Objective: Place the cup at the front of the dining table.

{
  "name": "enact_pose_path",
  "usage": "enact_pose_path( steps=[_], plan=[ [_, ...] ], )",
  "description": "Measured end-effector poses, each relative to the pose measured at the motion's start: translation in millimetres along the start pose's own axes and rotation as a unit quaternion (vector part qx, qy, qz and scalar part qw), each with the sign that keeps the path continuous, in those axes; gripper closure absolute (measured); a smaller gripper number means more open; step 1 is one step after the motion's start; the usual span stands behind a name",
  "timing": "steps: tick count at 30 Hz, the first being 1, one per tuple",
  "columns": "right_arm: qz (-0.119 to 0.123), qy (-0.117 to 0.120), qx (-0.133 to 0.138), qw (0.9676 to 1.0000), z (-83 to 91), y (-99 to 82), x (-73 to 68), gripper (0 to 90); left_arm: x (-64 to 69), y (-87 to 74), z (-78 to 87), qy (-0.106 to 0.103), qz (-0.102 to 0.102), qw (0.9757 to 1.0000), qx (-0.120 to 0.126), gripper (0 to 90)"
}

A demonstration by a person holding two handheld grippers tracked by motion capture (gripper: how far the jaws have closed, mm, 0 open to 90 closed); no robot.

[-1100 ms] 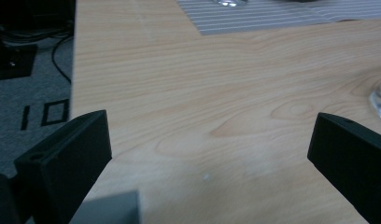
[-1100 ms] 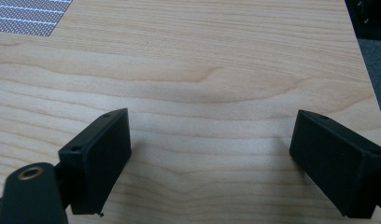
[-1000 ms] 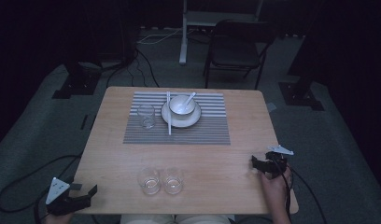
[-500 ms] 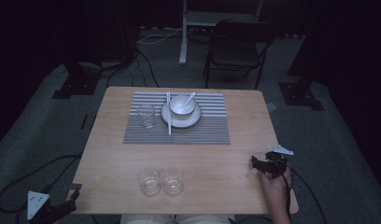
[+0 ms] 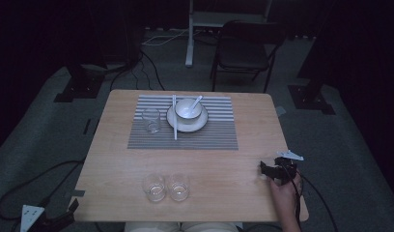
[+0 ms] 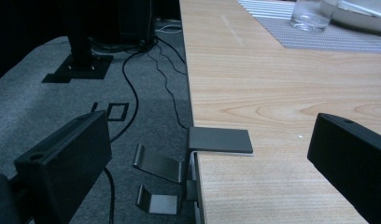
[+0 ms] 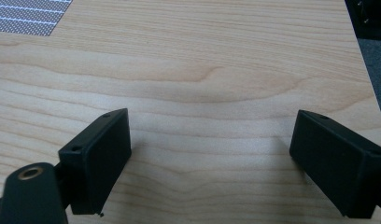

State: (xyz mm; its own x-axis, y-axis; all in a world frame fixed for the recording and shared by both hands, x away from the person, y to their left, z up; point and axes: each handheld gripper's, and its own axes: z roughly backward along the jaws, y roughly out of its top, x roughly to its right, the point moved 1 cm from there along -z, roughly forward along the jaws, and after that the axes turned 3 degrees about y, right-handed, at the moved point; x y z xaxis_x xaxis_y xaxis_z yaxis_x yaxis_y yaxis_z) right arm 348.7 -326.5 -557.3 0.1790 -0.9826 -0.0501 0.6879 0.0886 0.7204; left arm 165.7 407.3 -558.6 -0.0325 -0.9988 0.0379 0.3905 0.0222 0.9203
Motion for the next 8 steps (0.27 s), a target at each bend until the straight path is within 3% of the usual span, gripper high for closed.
enact_pose_path(
  steps=[8],
  plan=[
    [0.0, 0.0, 0.0, 1.0, 0.0, 0.0, 0.0, 11.9, 2.7, 0.1, -2.9, -0.006, -0.008, 0.9999, -0.01, 0.0]
  ],
)
